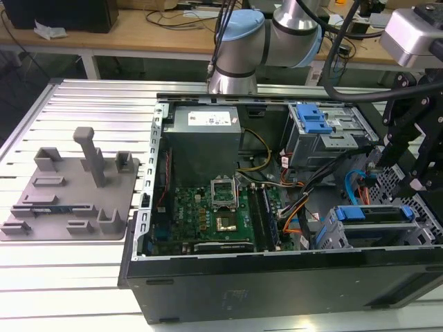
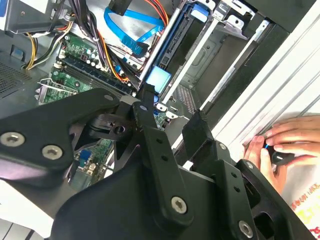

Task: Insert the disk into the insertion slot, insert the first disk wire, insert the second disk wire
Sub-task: 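Insert the first disk wire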

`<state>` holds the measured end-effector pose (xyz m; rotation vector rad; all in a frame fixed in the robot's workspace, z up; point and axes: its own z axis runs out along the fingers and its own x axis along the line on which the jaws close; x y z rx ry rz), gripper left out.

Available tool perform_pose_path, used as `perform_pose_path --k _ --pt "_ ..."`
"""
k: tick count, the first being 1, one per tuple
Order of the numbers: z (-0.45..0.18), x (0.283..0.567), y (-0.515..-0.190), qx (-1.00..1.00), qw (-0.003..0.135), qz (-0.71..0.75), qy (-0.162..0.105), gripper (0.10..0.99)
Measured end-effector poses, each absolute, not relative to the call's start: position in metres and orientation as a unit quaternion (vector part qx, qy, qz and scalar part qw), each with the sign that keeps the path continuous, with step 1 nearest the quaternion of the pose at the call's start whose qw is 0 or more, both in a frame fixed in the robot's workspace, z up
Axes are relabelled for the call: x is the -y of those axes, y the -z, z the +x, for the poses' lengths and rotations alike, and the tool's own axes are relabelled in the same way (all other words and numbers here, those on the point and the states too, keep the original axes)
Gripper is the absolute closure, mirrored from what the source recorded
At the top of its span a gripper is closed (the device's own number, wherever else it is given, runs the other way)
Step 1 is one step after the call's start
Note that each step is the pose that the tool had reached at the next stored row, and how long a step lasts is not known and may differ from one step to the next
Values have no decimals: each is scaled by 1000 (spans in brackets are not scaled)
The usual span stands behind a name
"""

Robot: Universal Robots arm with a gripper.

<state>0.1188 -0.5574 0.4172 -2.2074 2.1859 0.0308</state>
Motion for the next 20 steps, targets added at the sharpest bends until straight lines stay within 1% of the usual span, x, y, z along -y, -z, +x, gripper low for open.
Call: perform_pose_path --k 4,6,9,12,15,16,17,20 --pt "119 557 -417 -703 17 -710 -10 584" --pt "119 549 -417 -703 2 -711 5 584" --pt "119 537 -417 -703 -15 -711 23 584" --pt "119 518 -417 -702 -44 -709 51 584" --pt "119 502 -416 -700 -67 -707 74 584" --pt "119 498 -416 -699 -72 -707 81 584" --pt "119 497 -416 -701 -71 -704 86 584" --pt "119 497 -415 -713 -72 -692 86 584"
